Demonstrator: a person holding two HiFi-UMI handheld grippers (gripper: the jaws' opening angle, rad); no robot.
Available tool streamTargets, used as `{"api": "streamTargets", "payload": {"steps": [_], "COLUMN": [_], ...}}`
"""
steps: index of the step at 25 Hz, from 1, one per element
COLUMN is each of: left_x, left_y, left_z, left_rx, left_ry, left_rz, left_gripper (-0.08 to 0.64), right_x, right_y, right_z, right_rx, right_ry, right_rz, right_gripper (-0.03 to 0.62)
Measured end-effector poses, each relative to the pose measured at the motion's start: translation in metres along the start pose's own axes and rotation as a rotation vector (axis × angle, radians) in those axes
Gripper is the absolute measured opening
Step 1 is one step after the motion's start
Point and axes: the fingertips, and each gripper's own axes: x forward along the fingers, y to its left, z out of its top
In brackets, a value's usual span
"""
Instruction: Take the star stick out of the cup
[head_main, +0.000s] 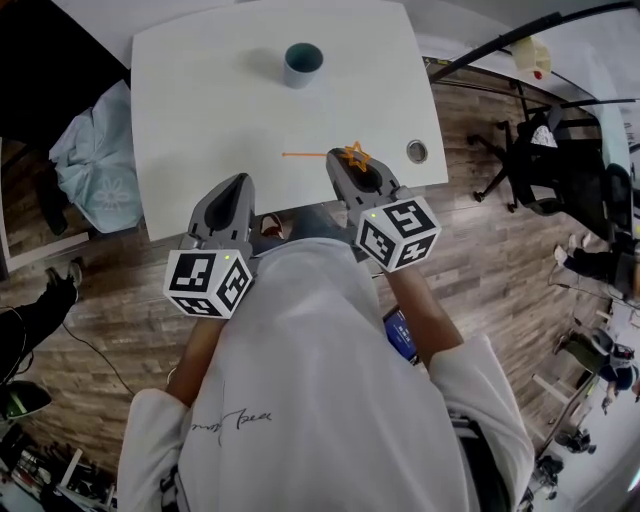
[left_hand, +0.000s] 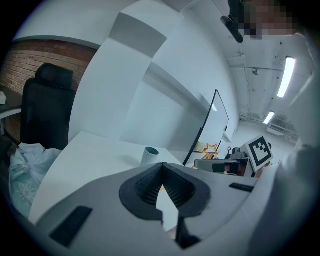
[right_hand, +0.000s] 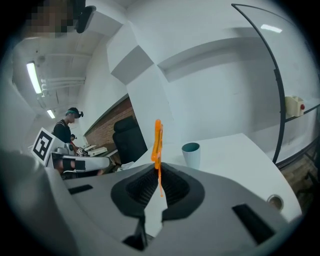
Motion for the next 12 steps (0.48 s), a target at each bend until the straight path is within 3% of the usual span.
{"api": "streamTargets", "payload": {"steps": [12], "left_x": [0.0028], "left_y": [0.0086], "left_z": [0.0011], "left_rx": [-0.011], "left_ry": [0.007], "left_rz": [0.002], "left_gripper": [-0.003], "right_x": [0.0091], "right_y": [0.004], "right_z": [0.0032], "right_rx": [-0.002], "right_ry": [0.013], "right_rz": [0.022], "right_gripper": [0.023]}}
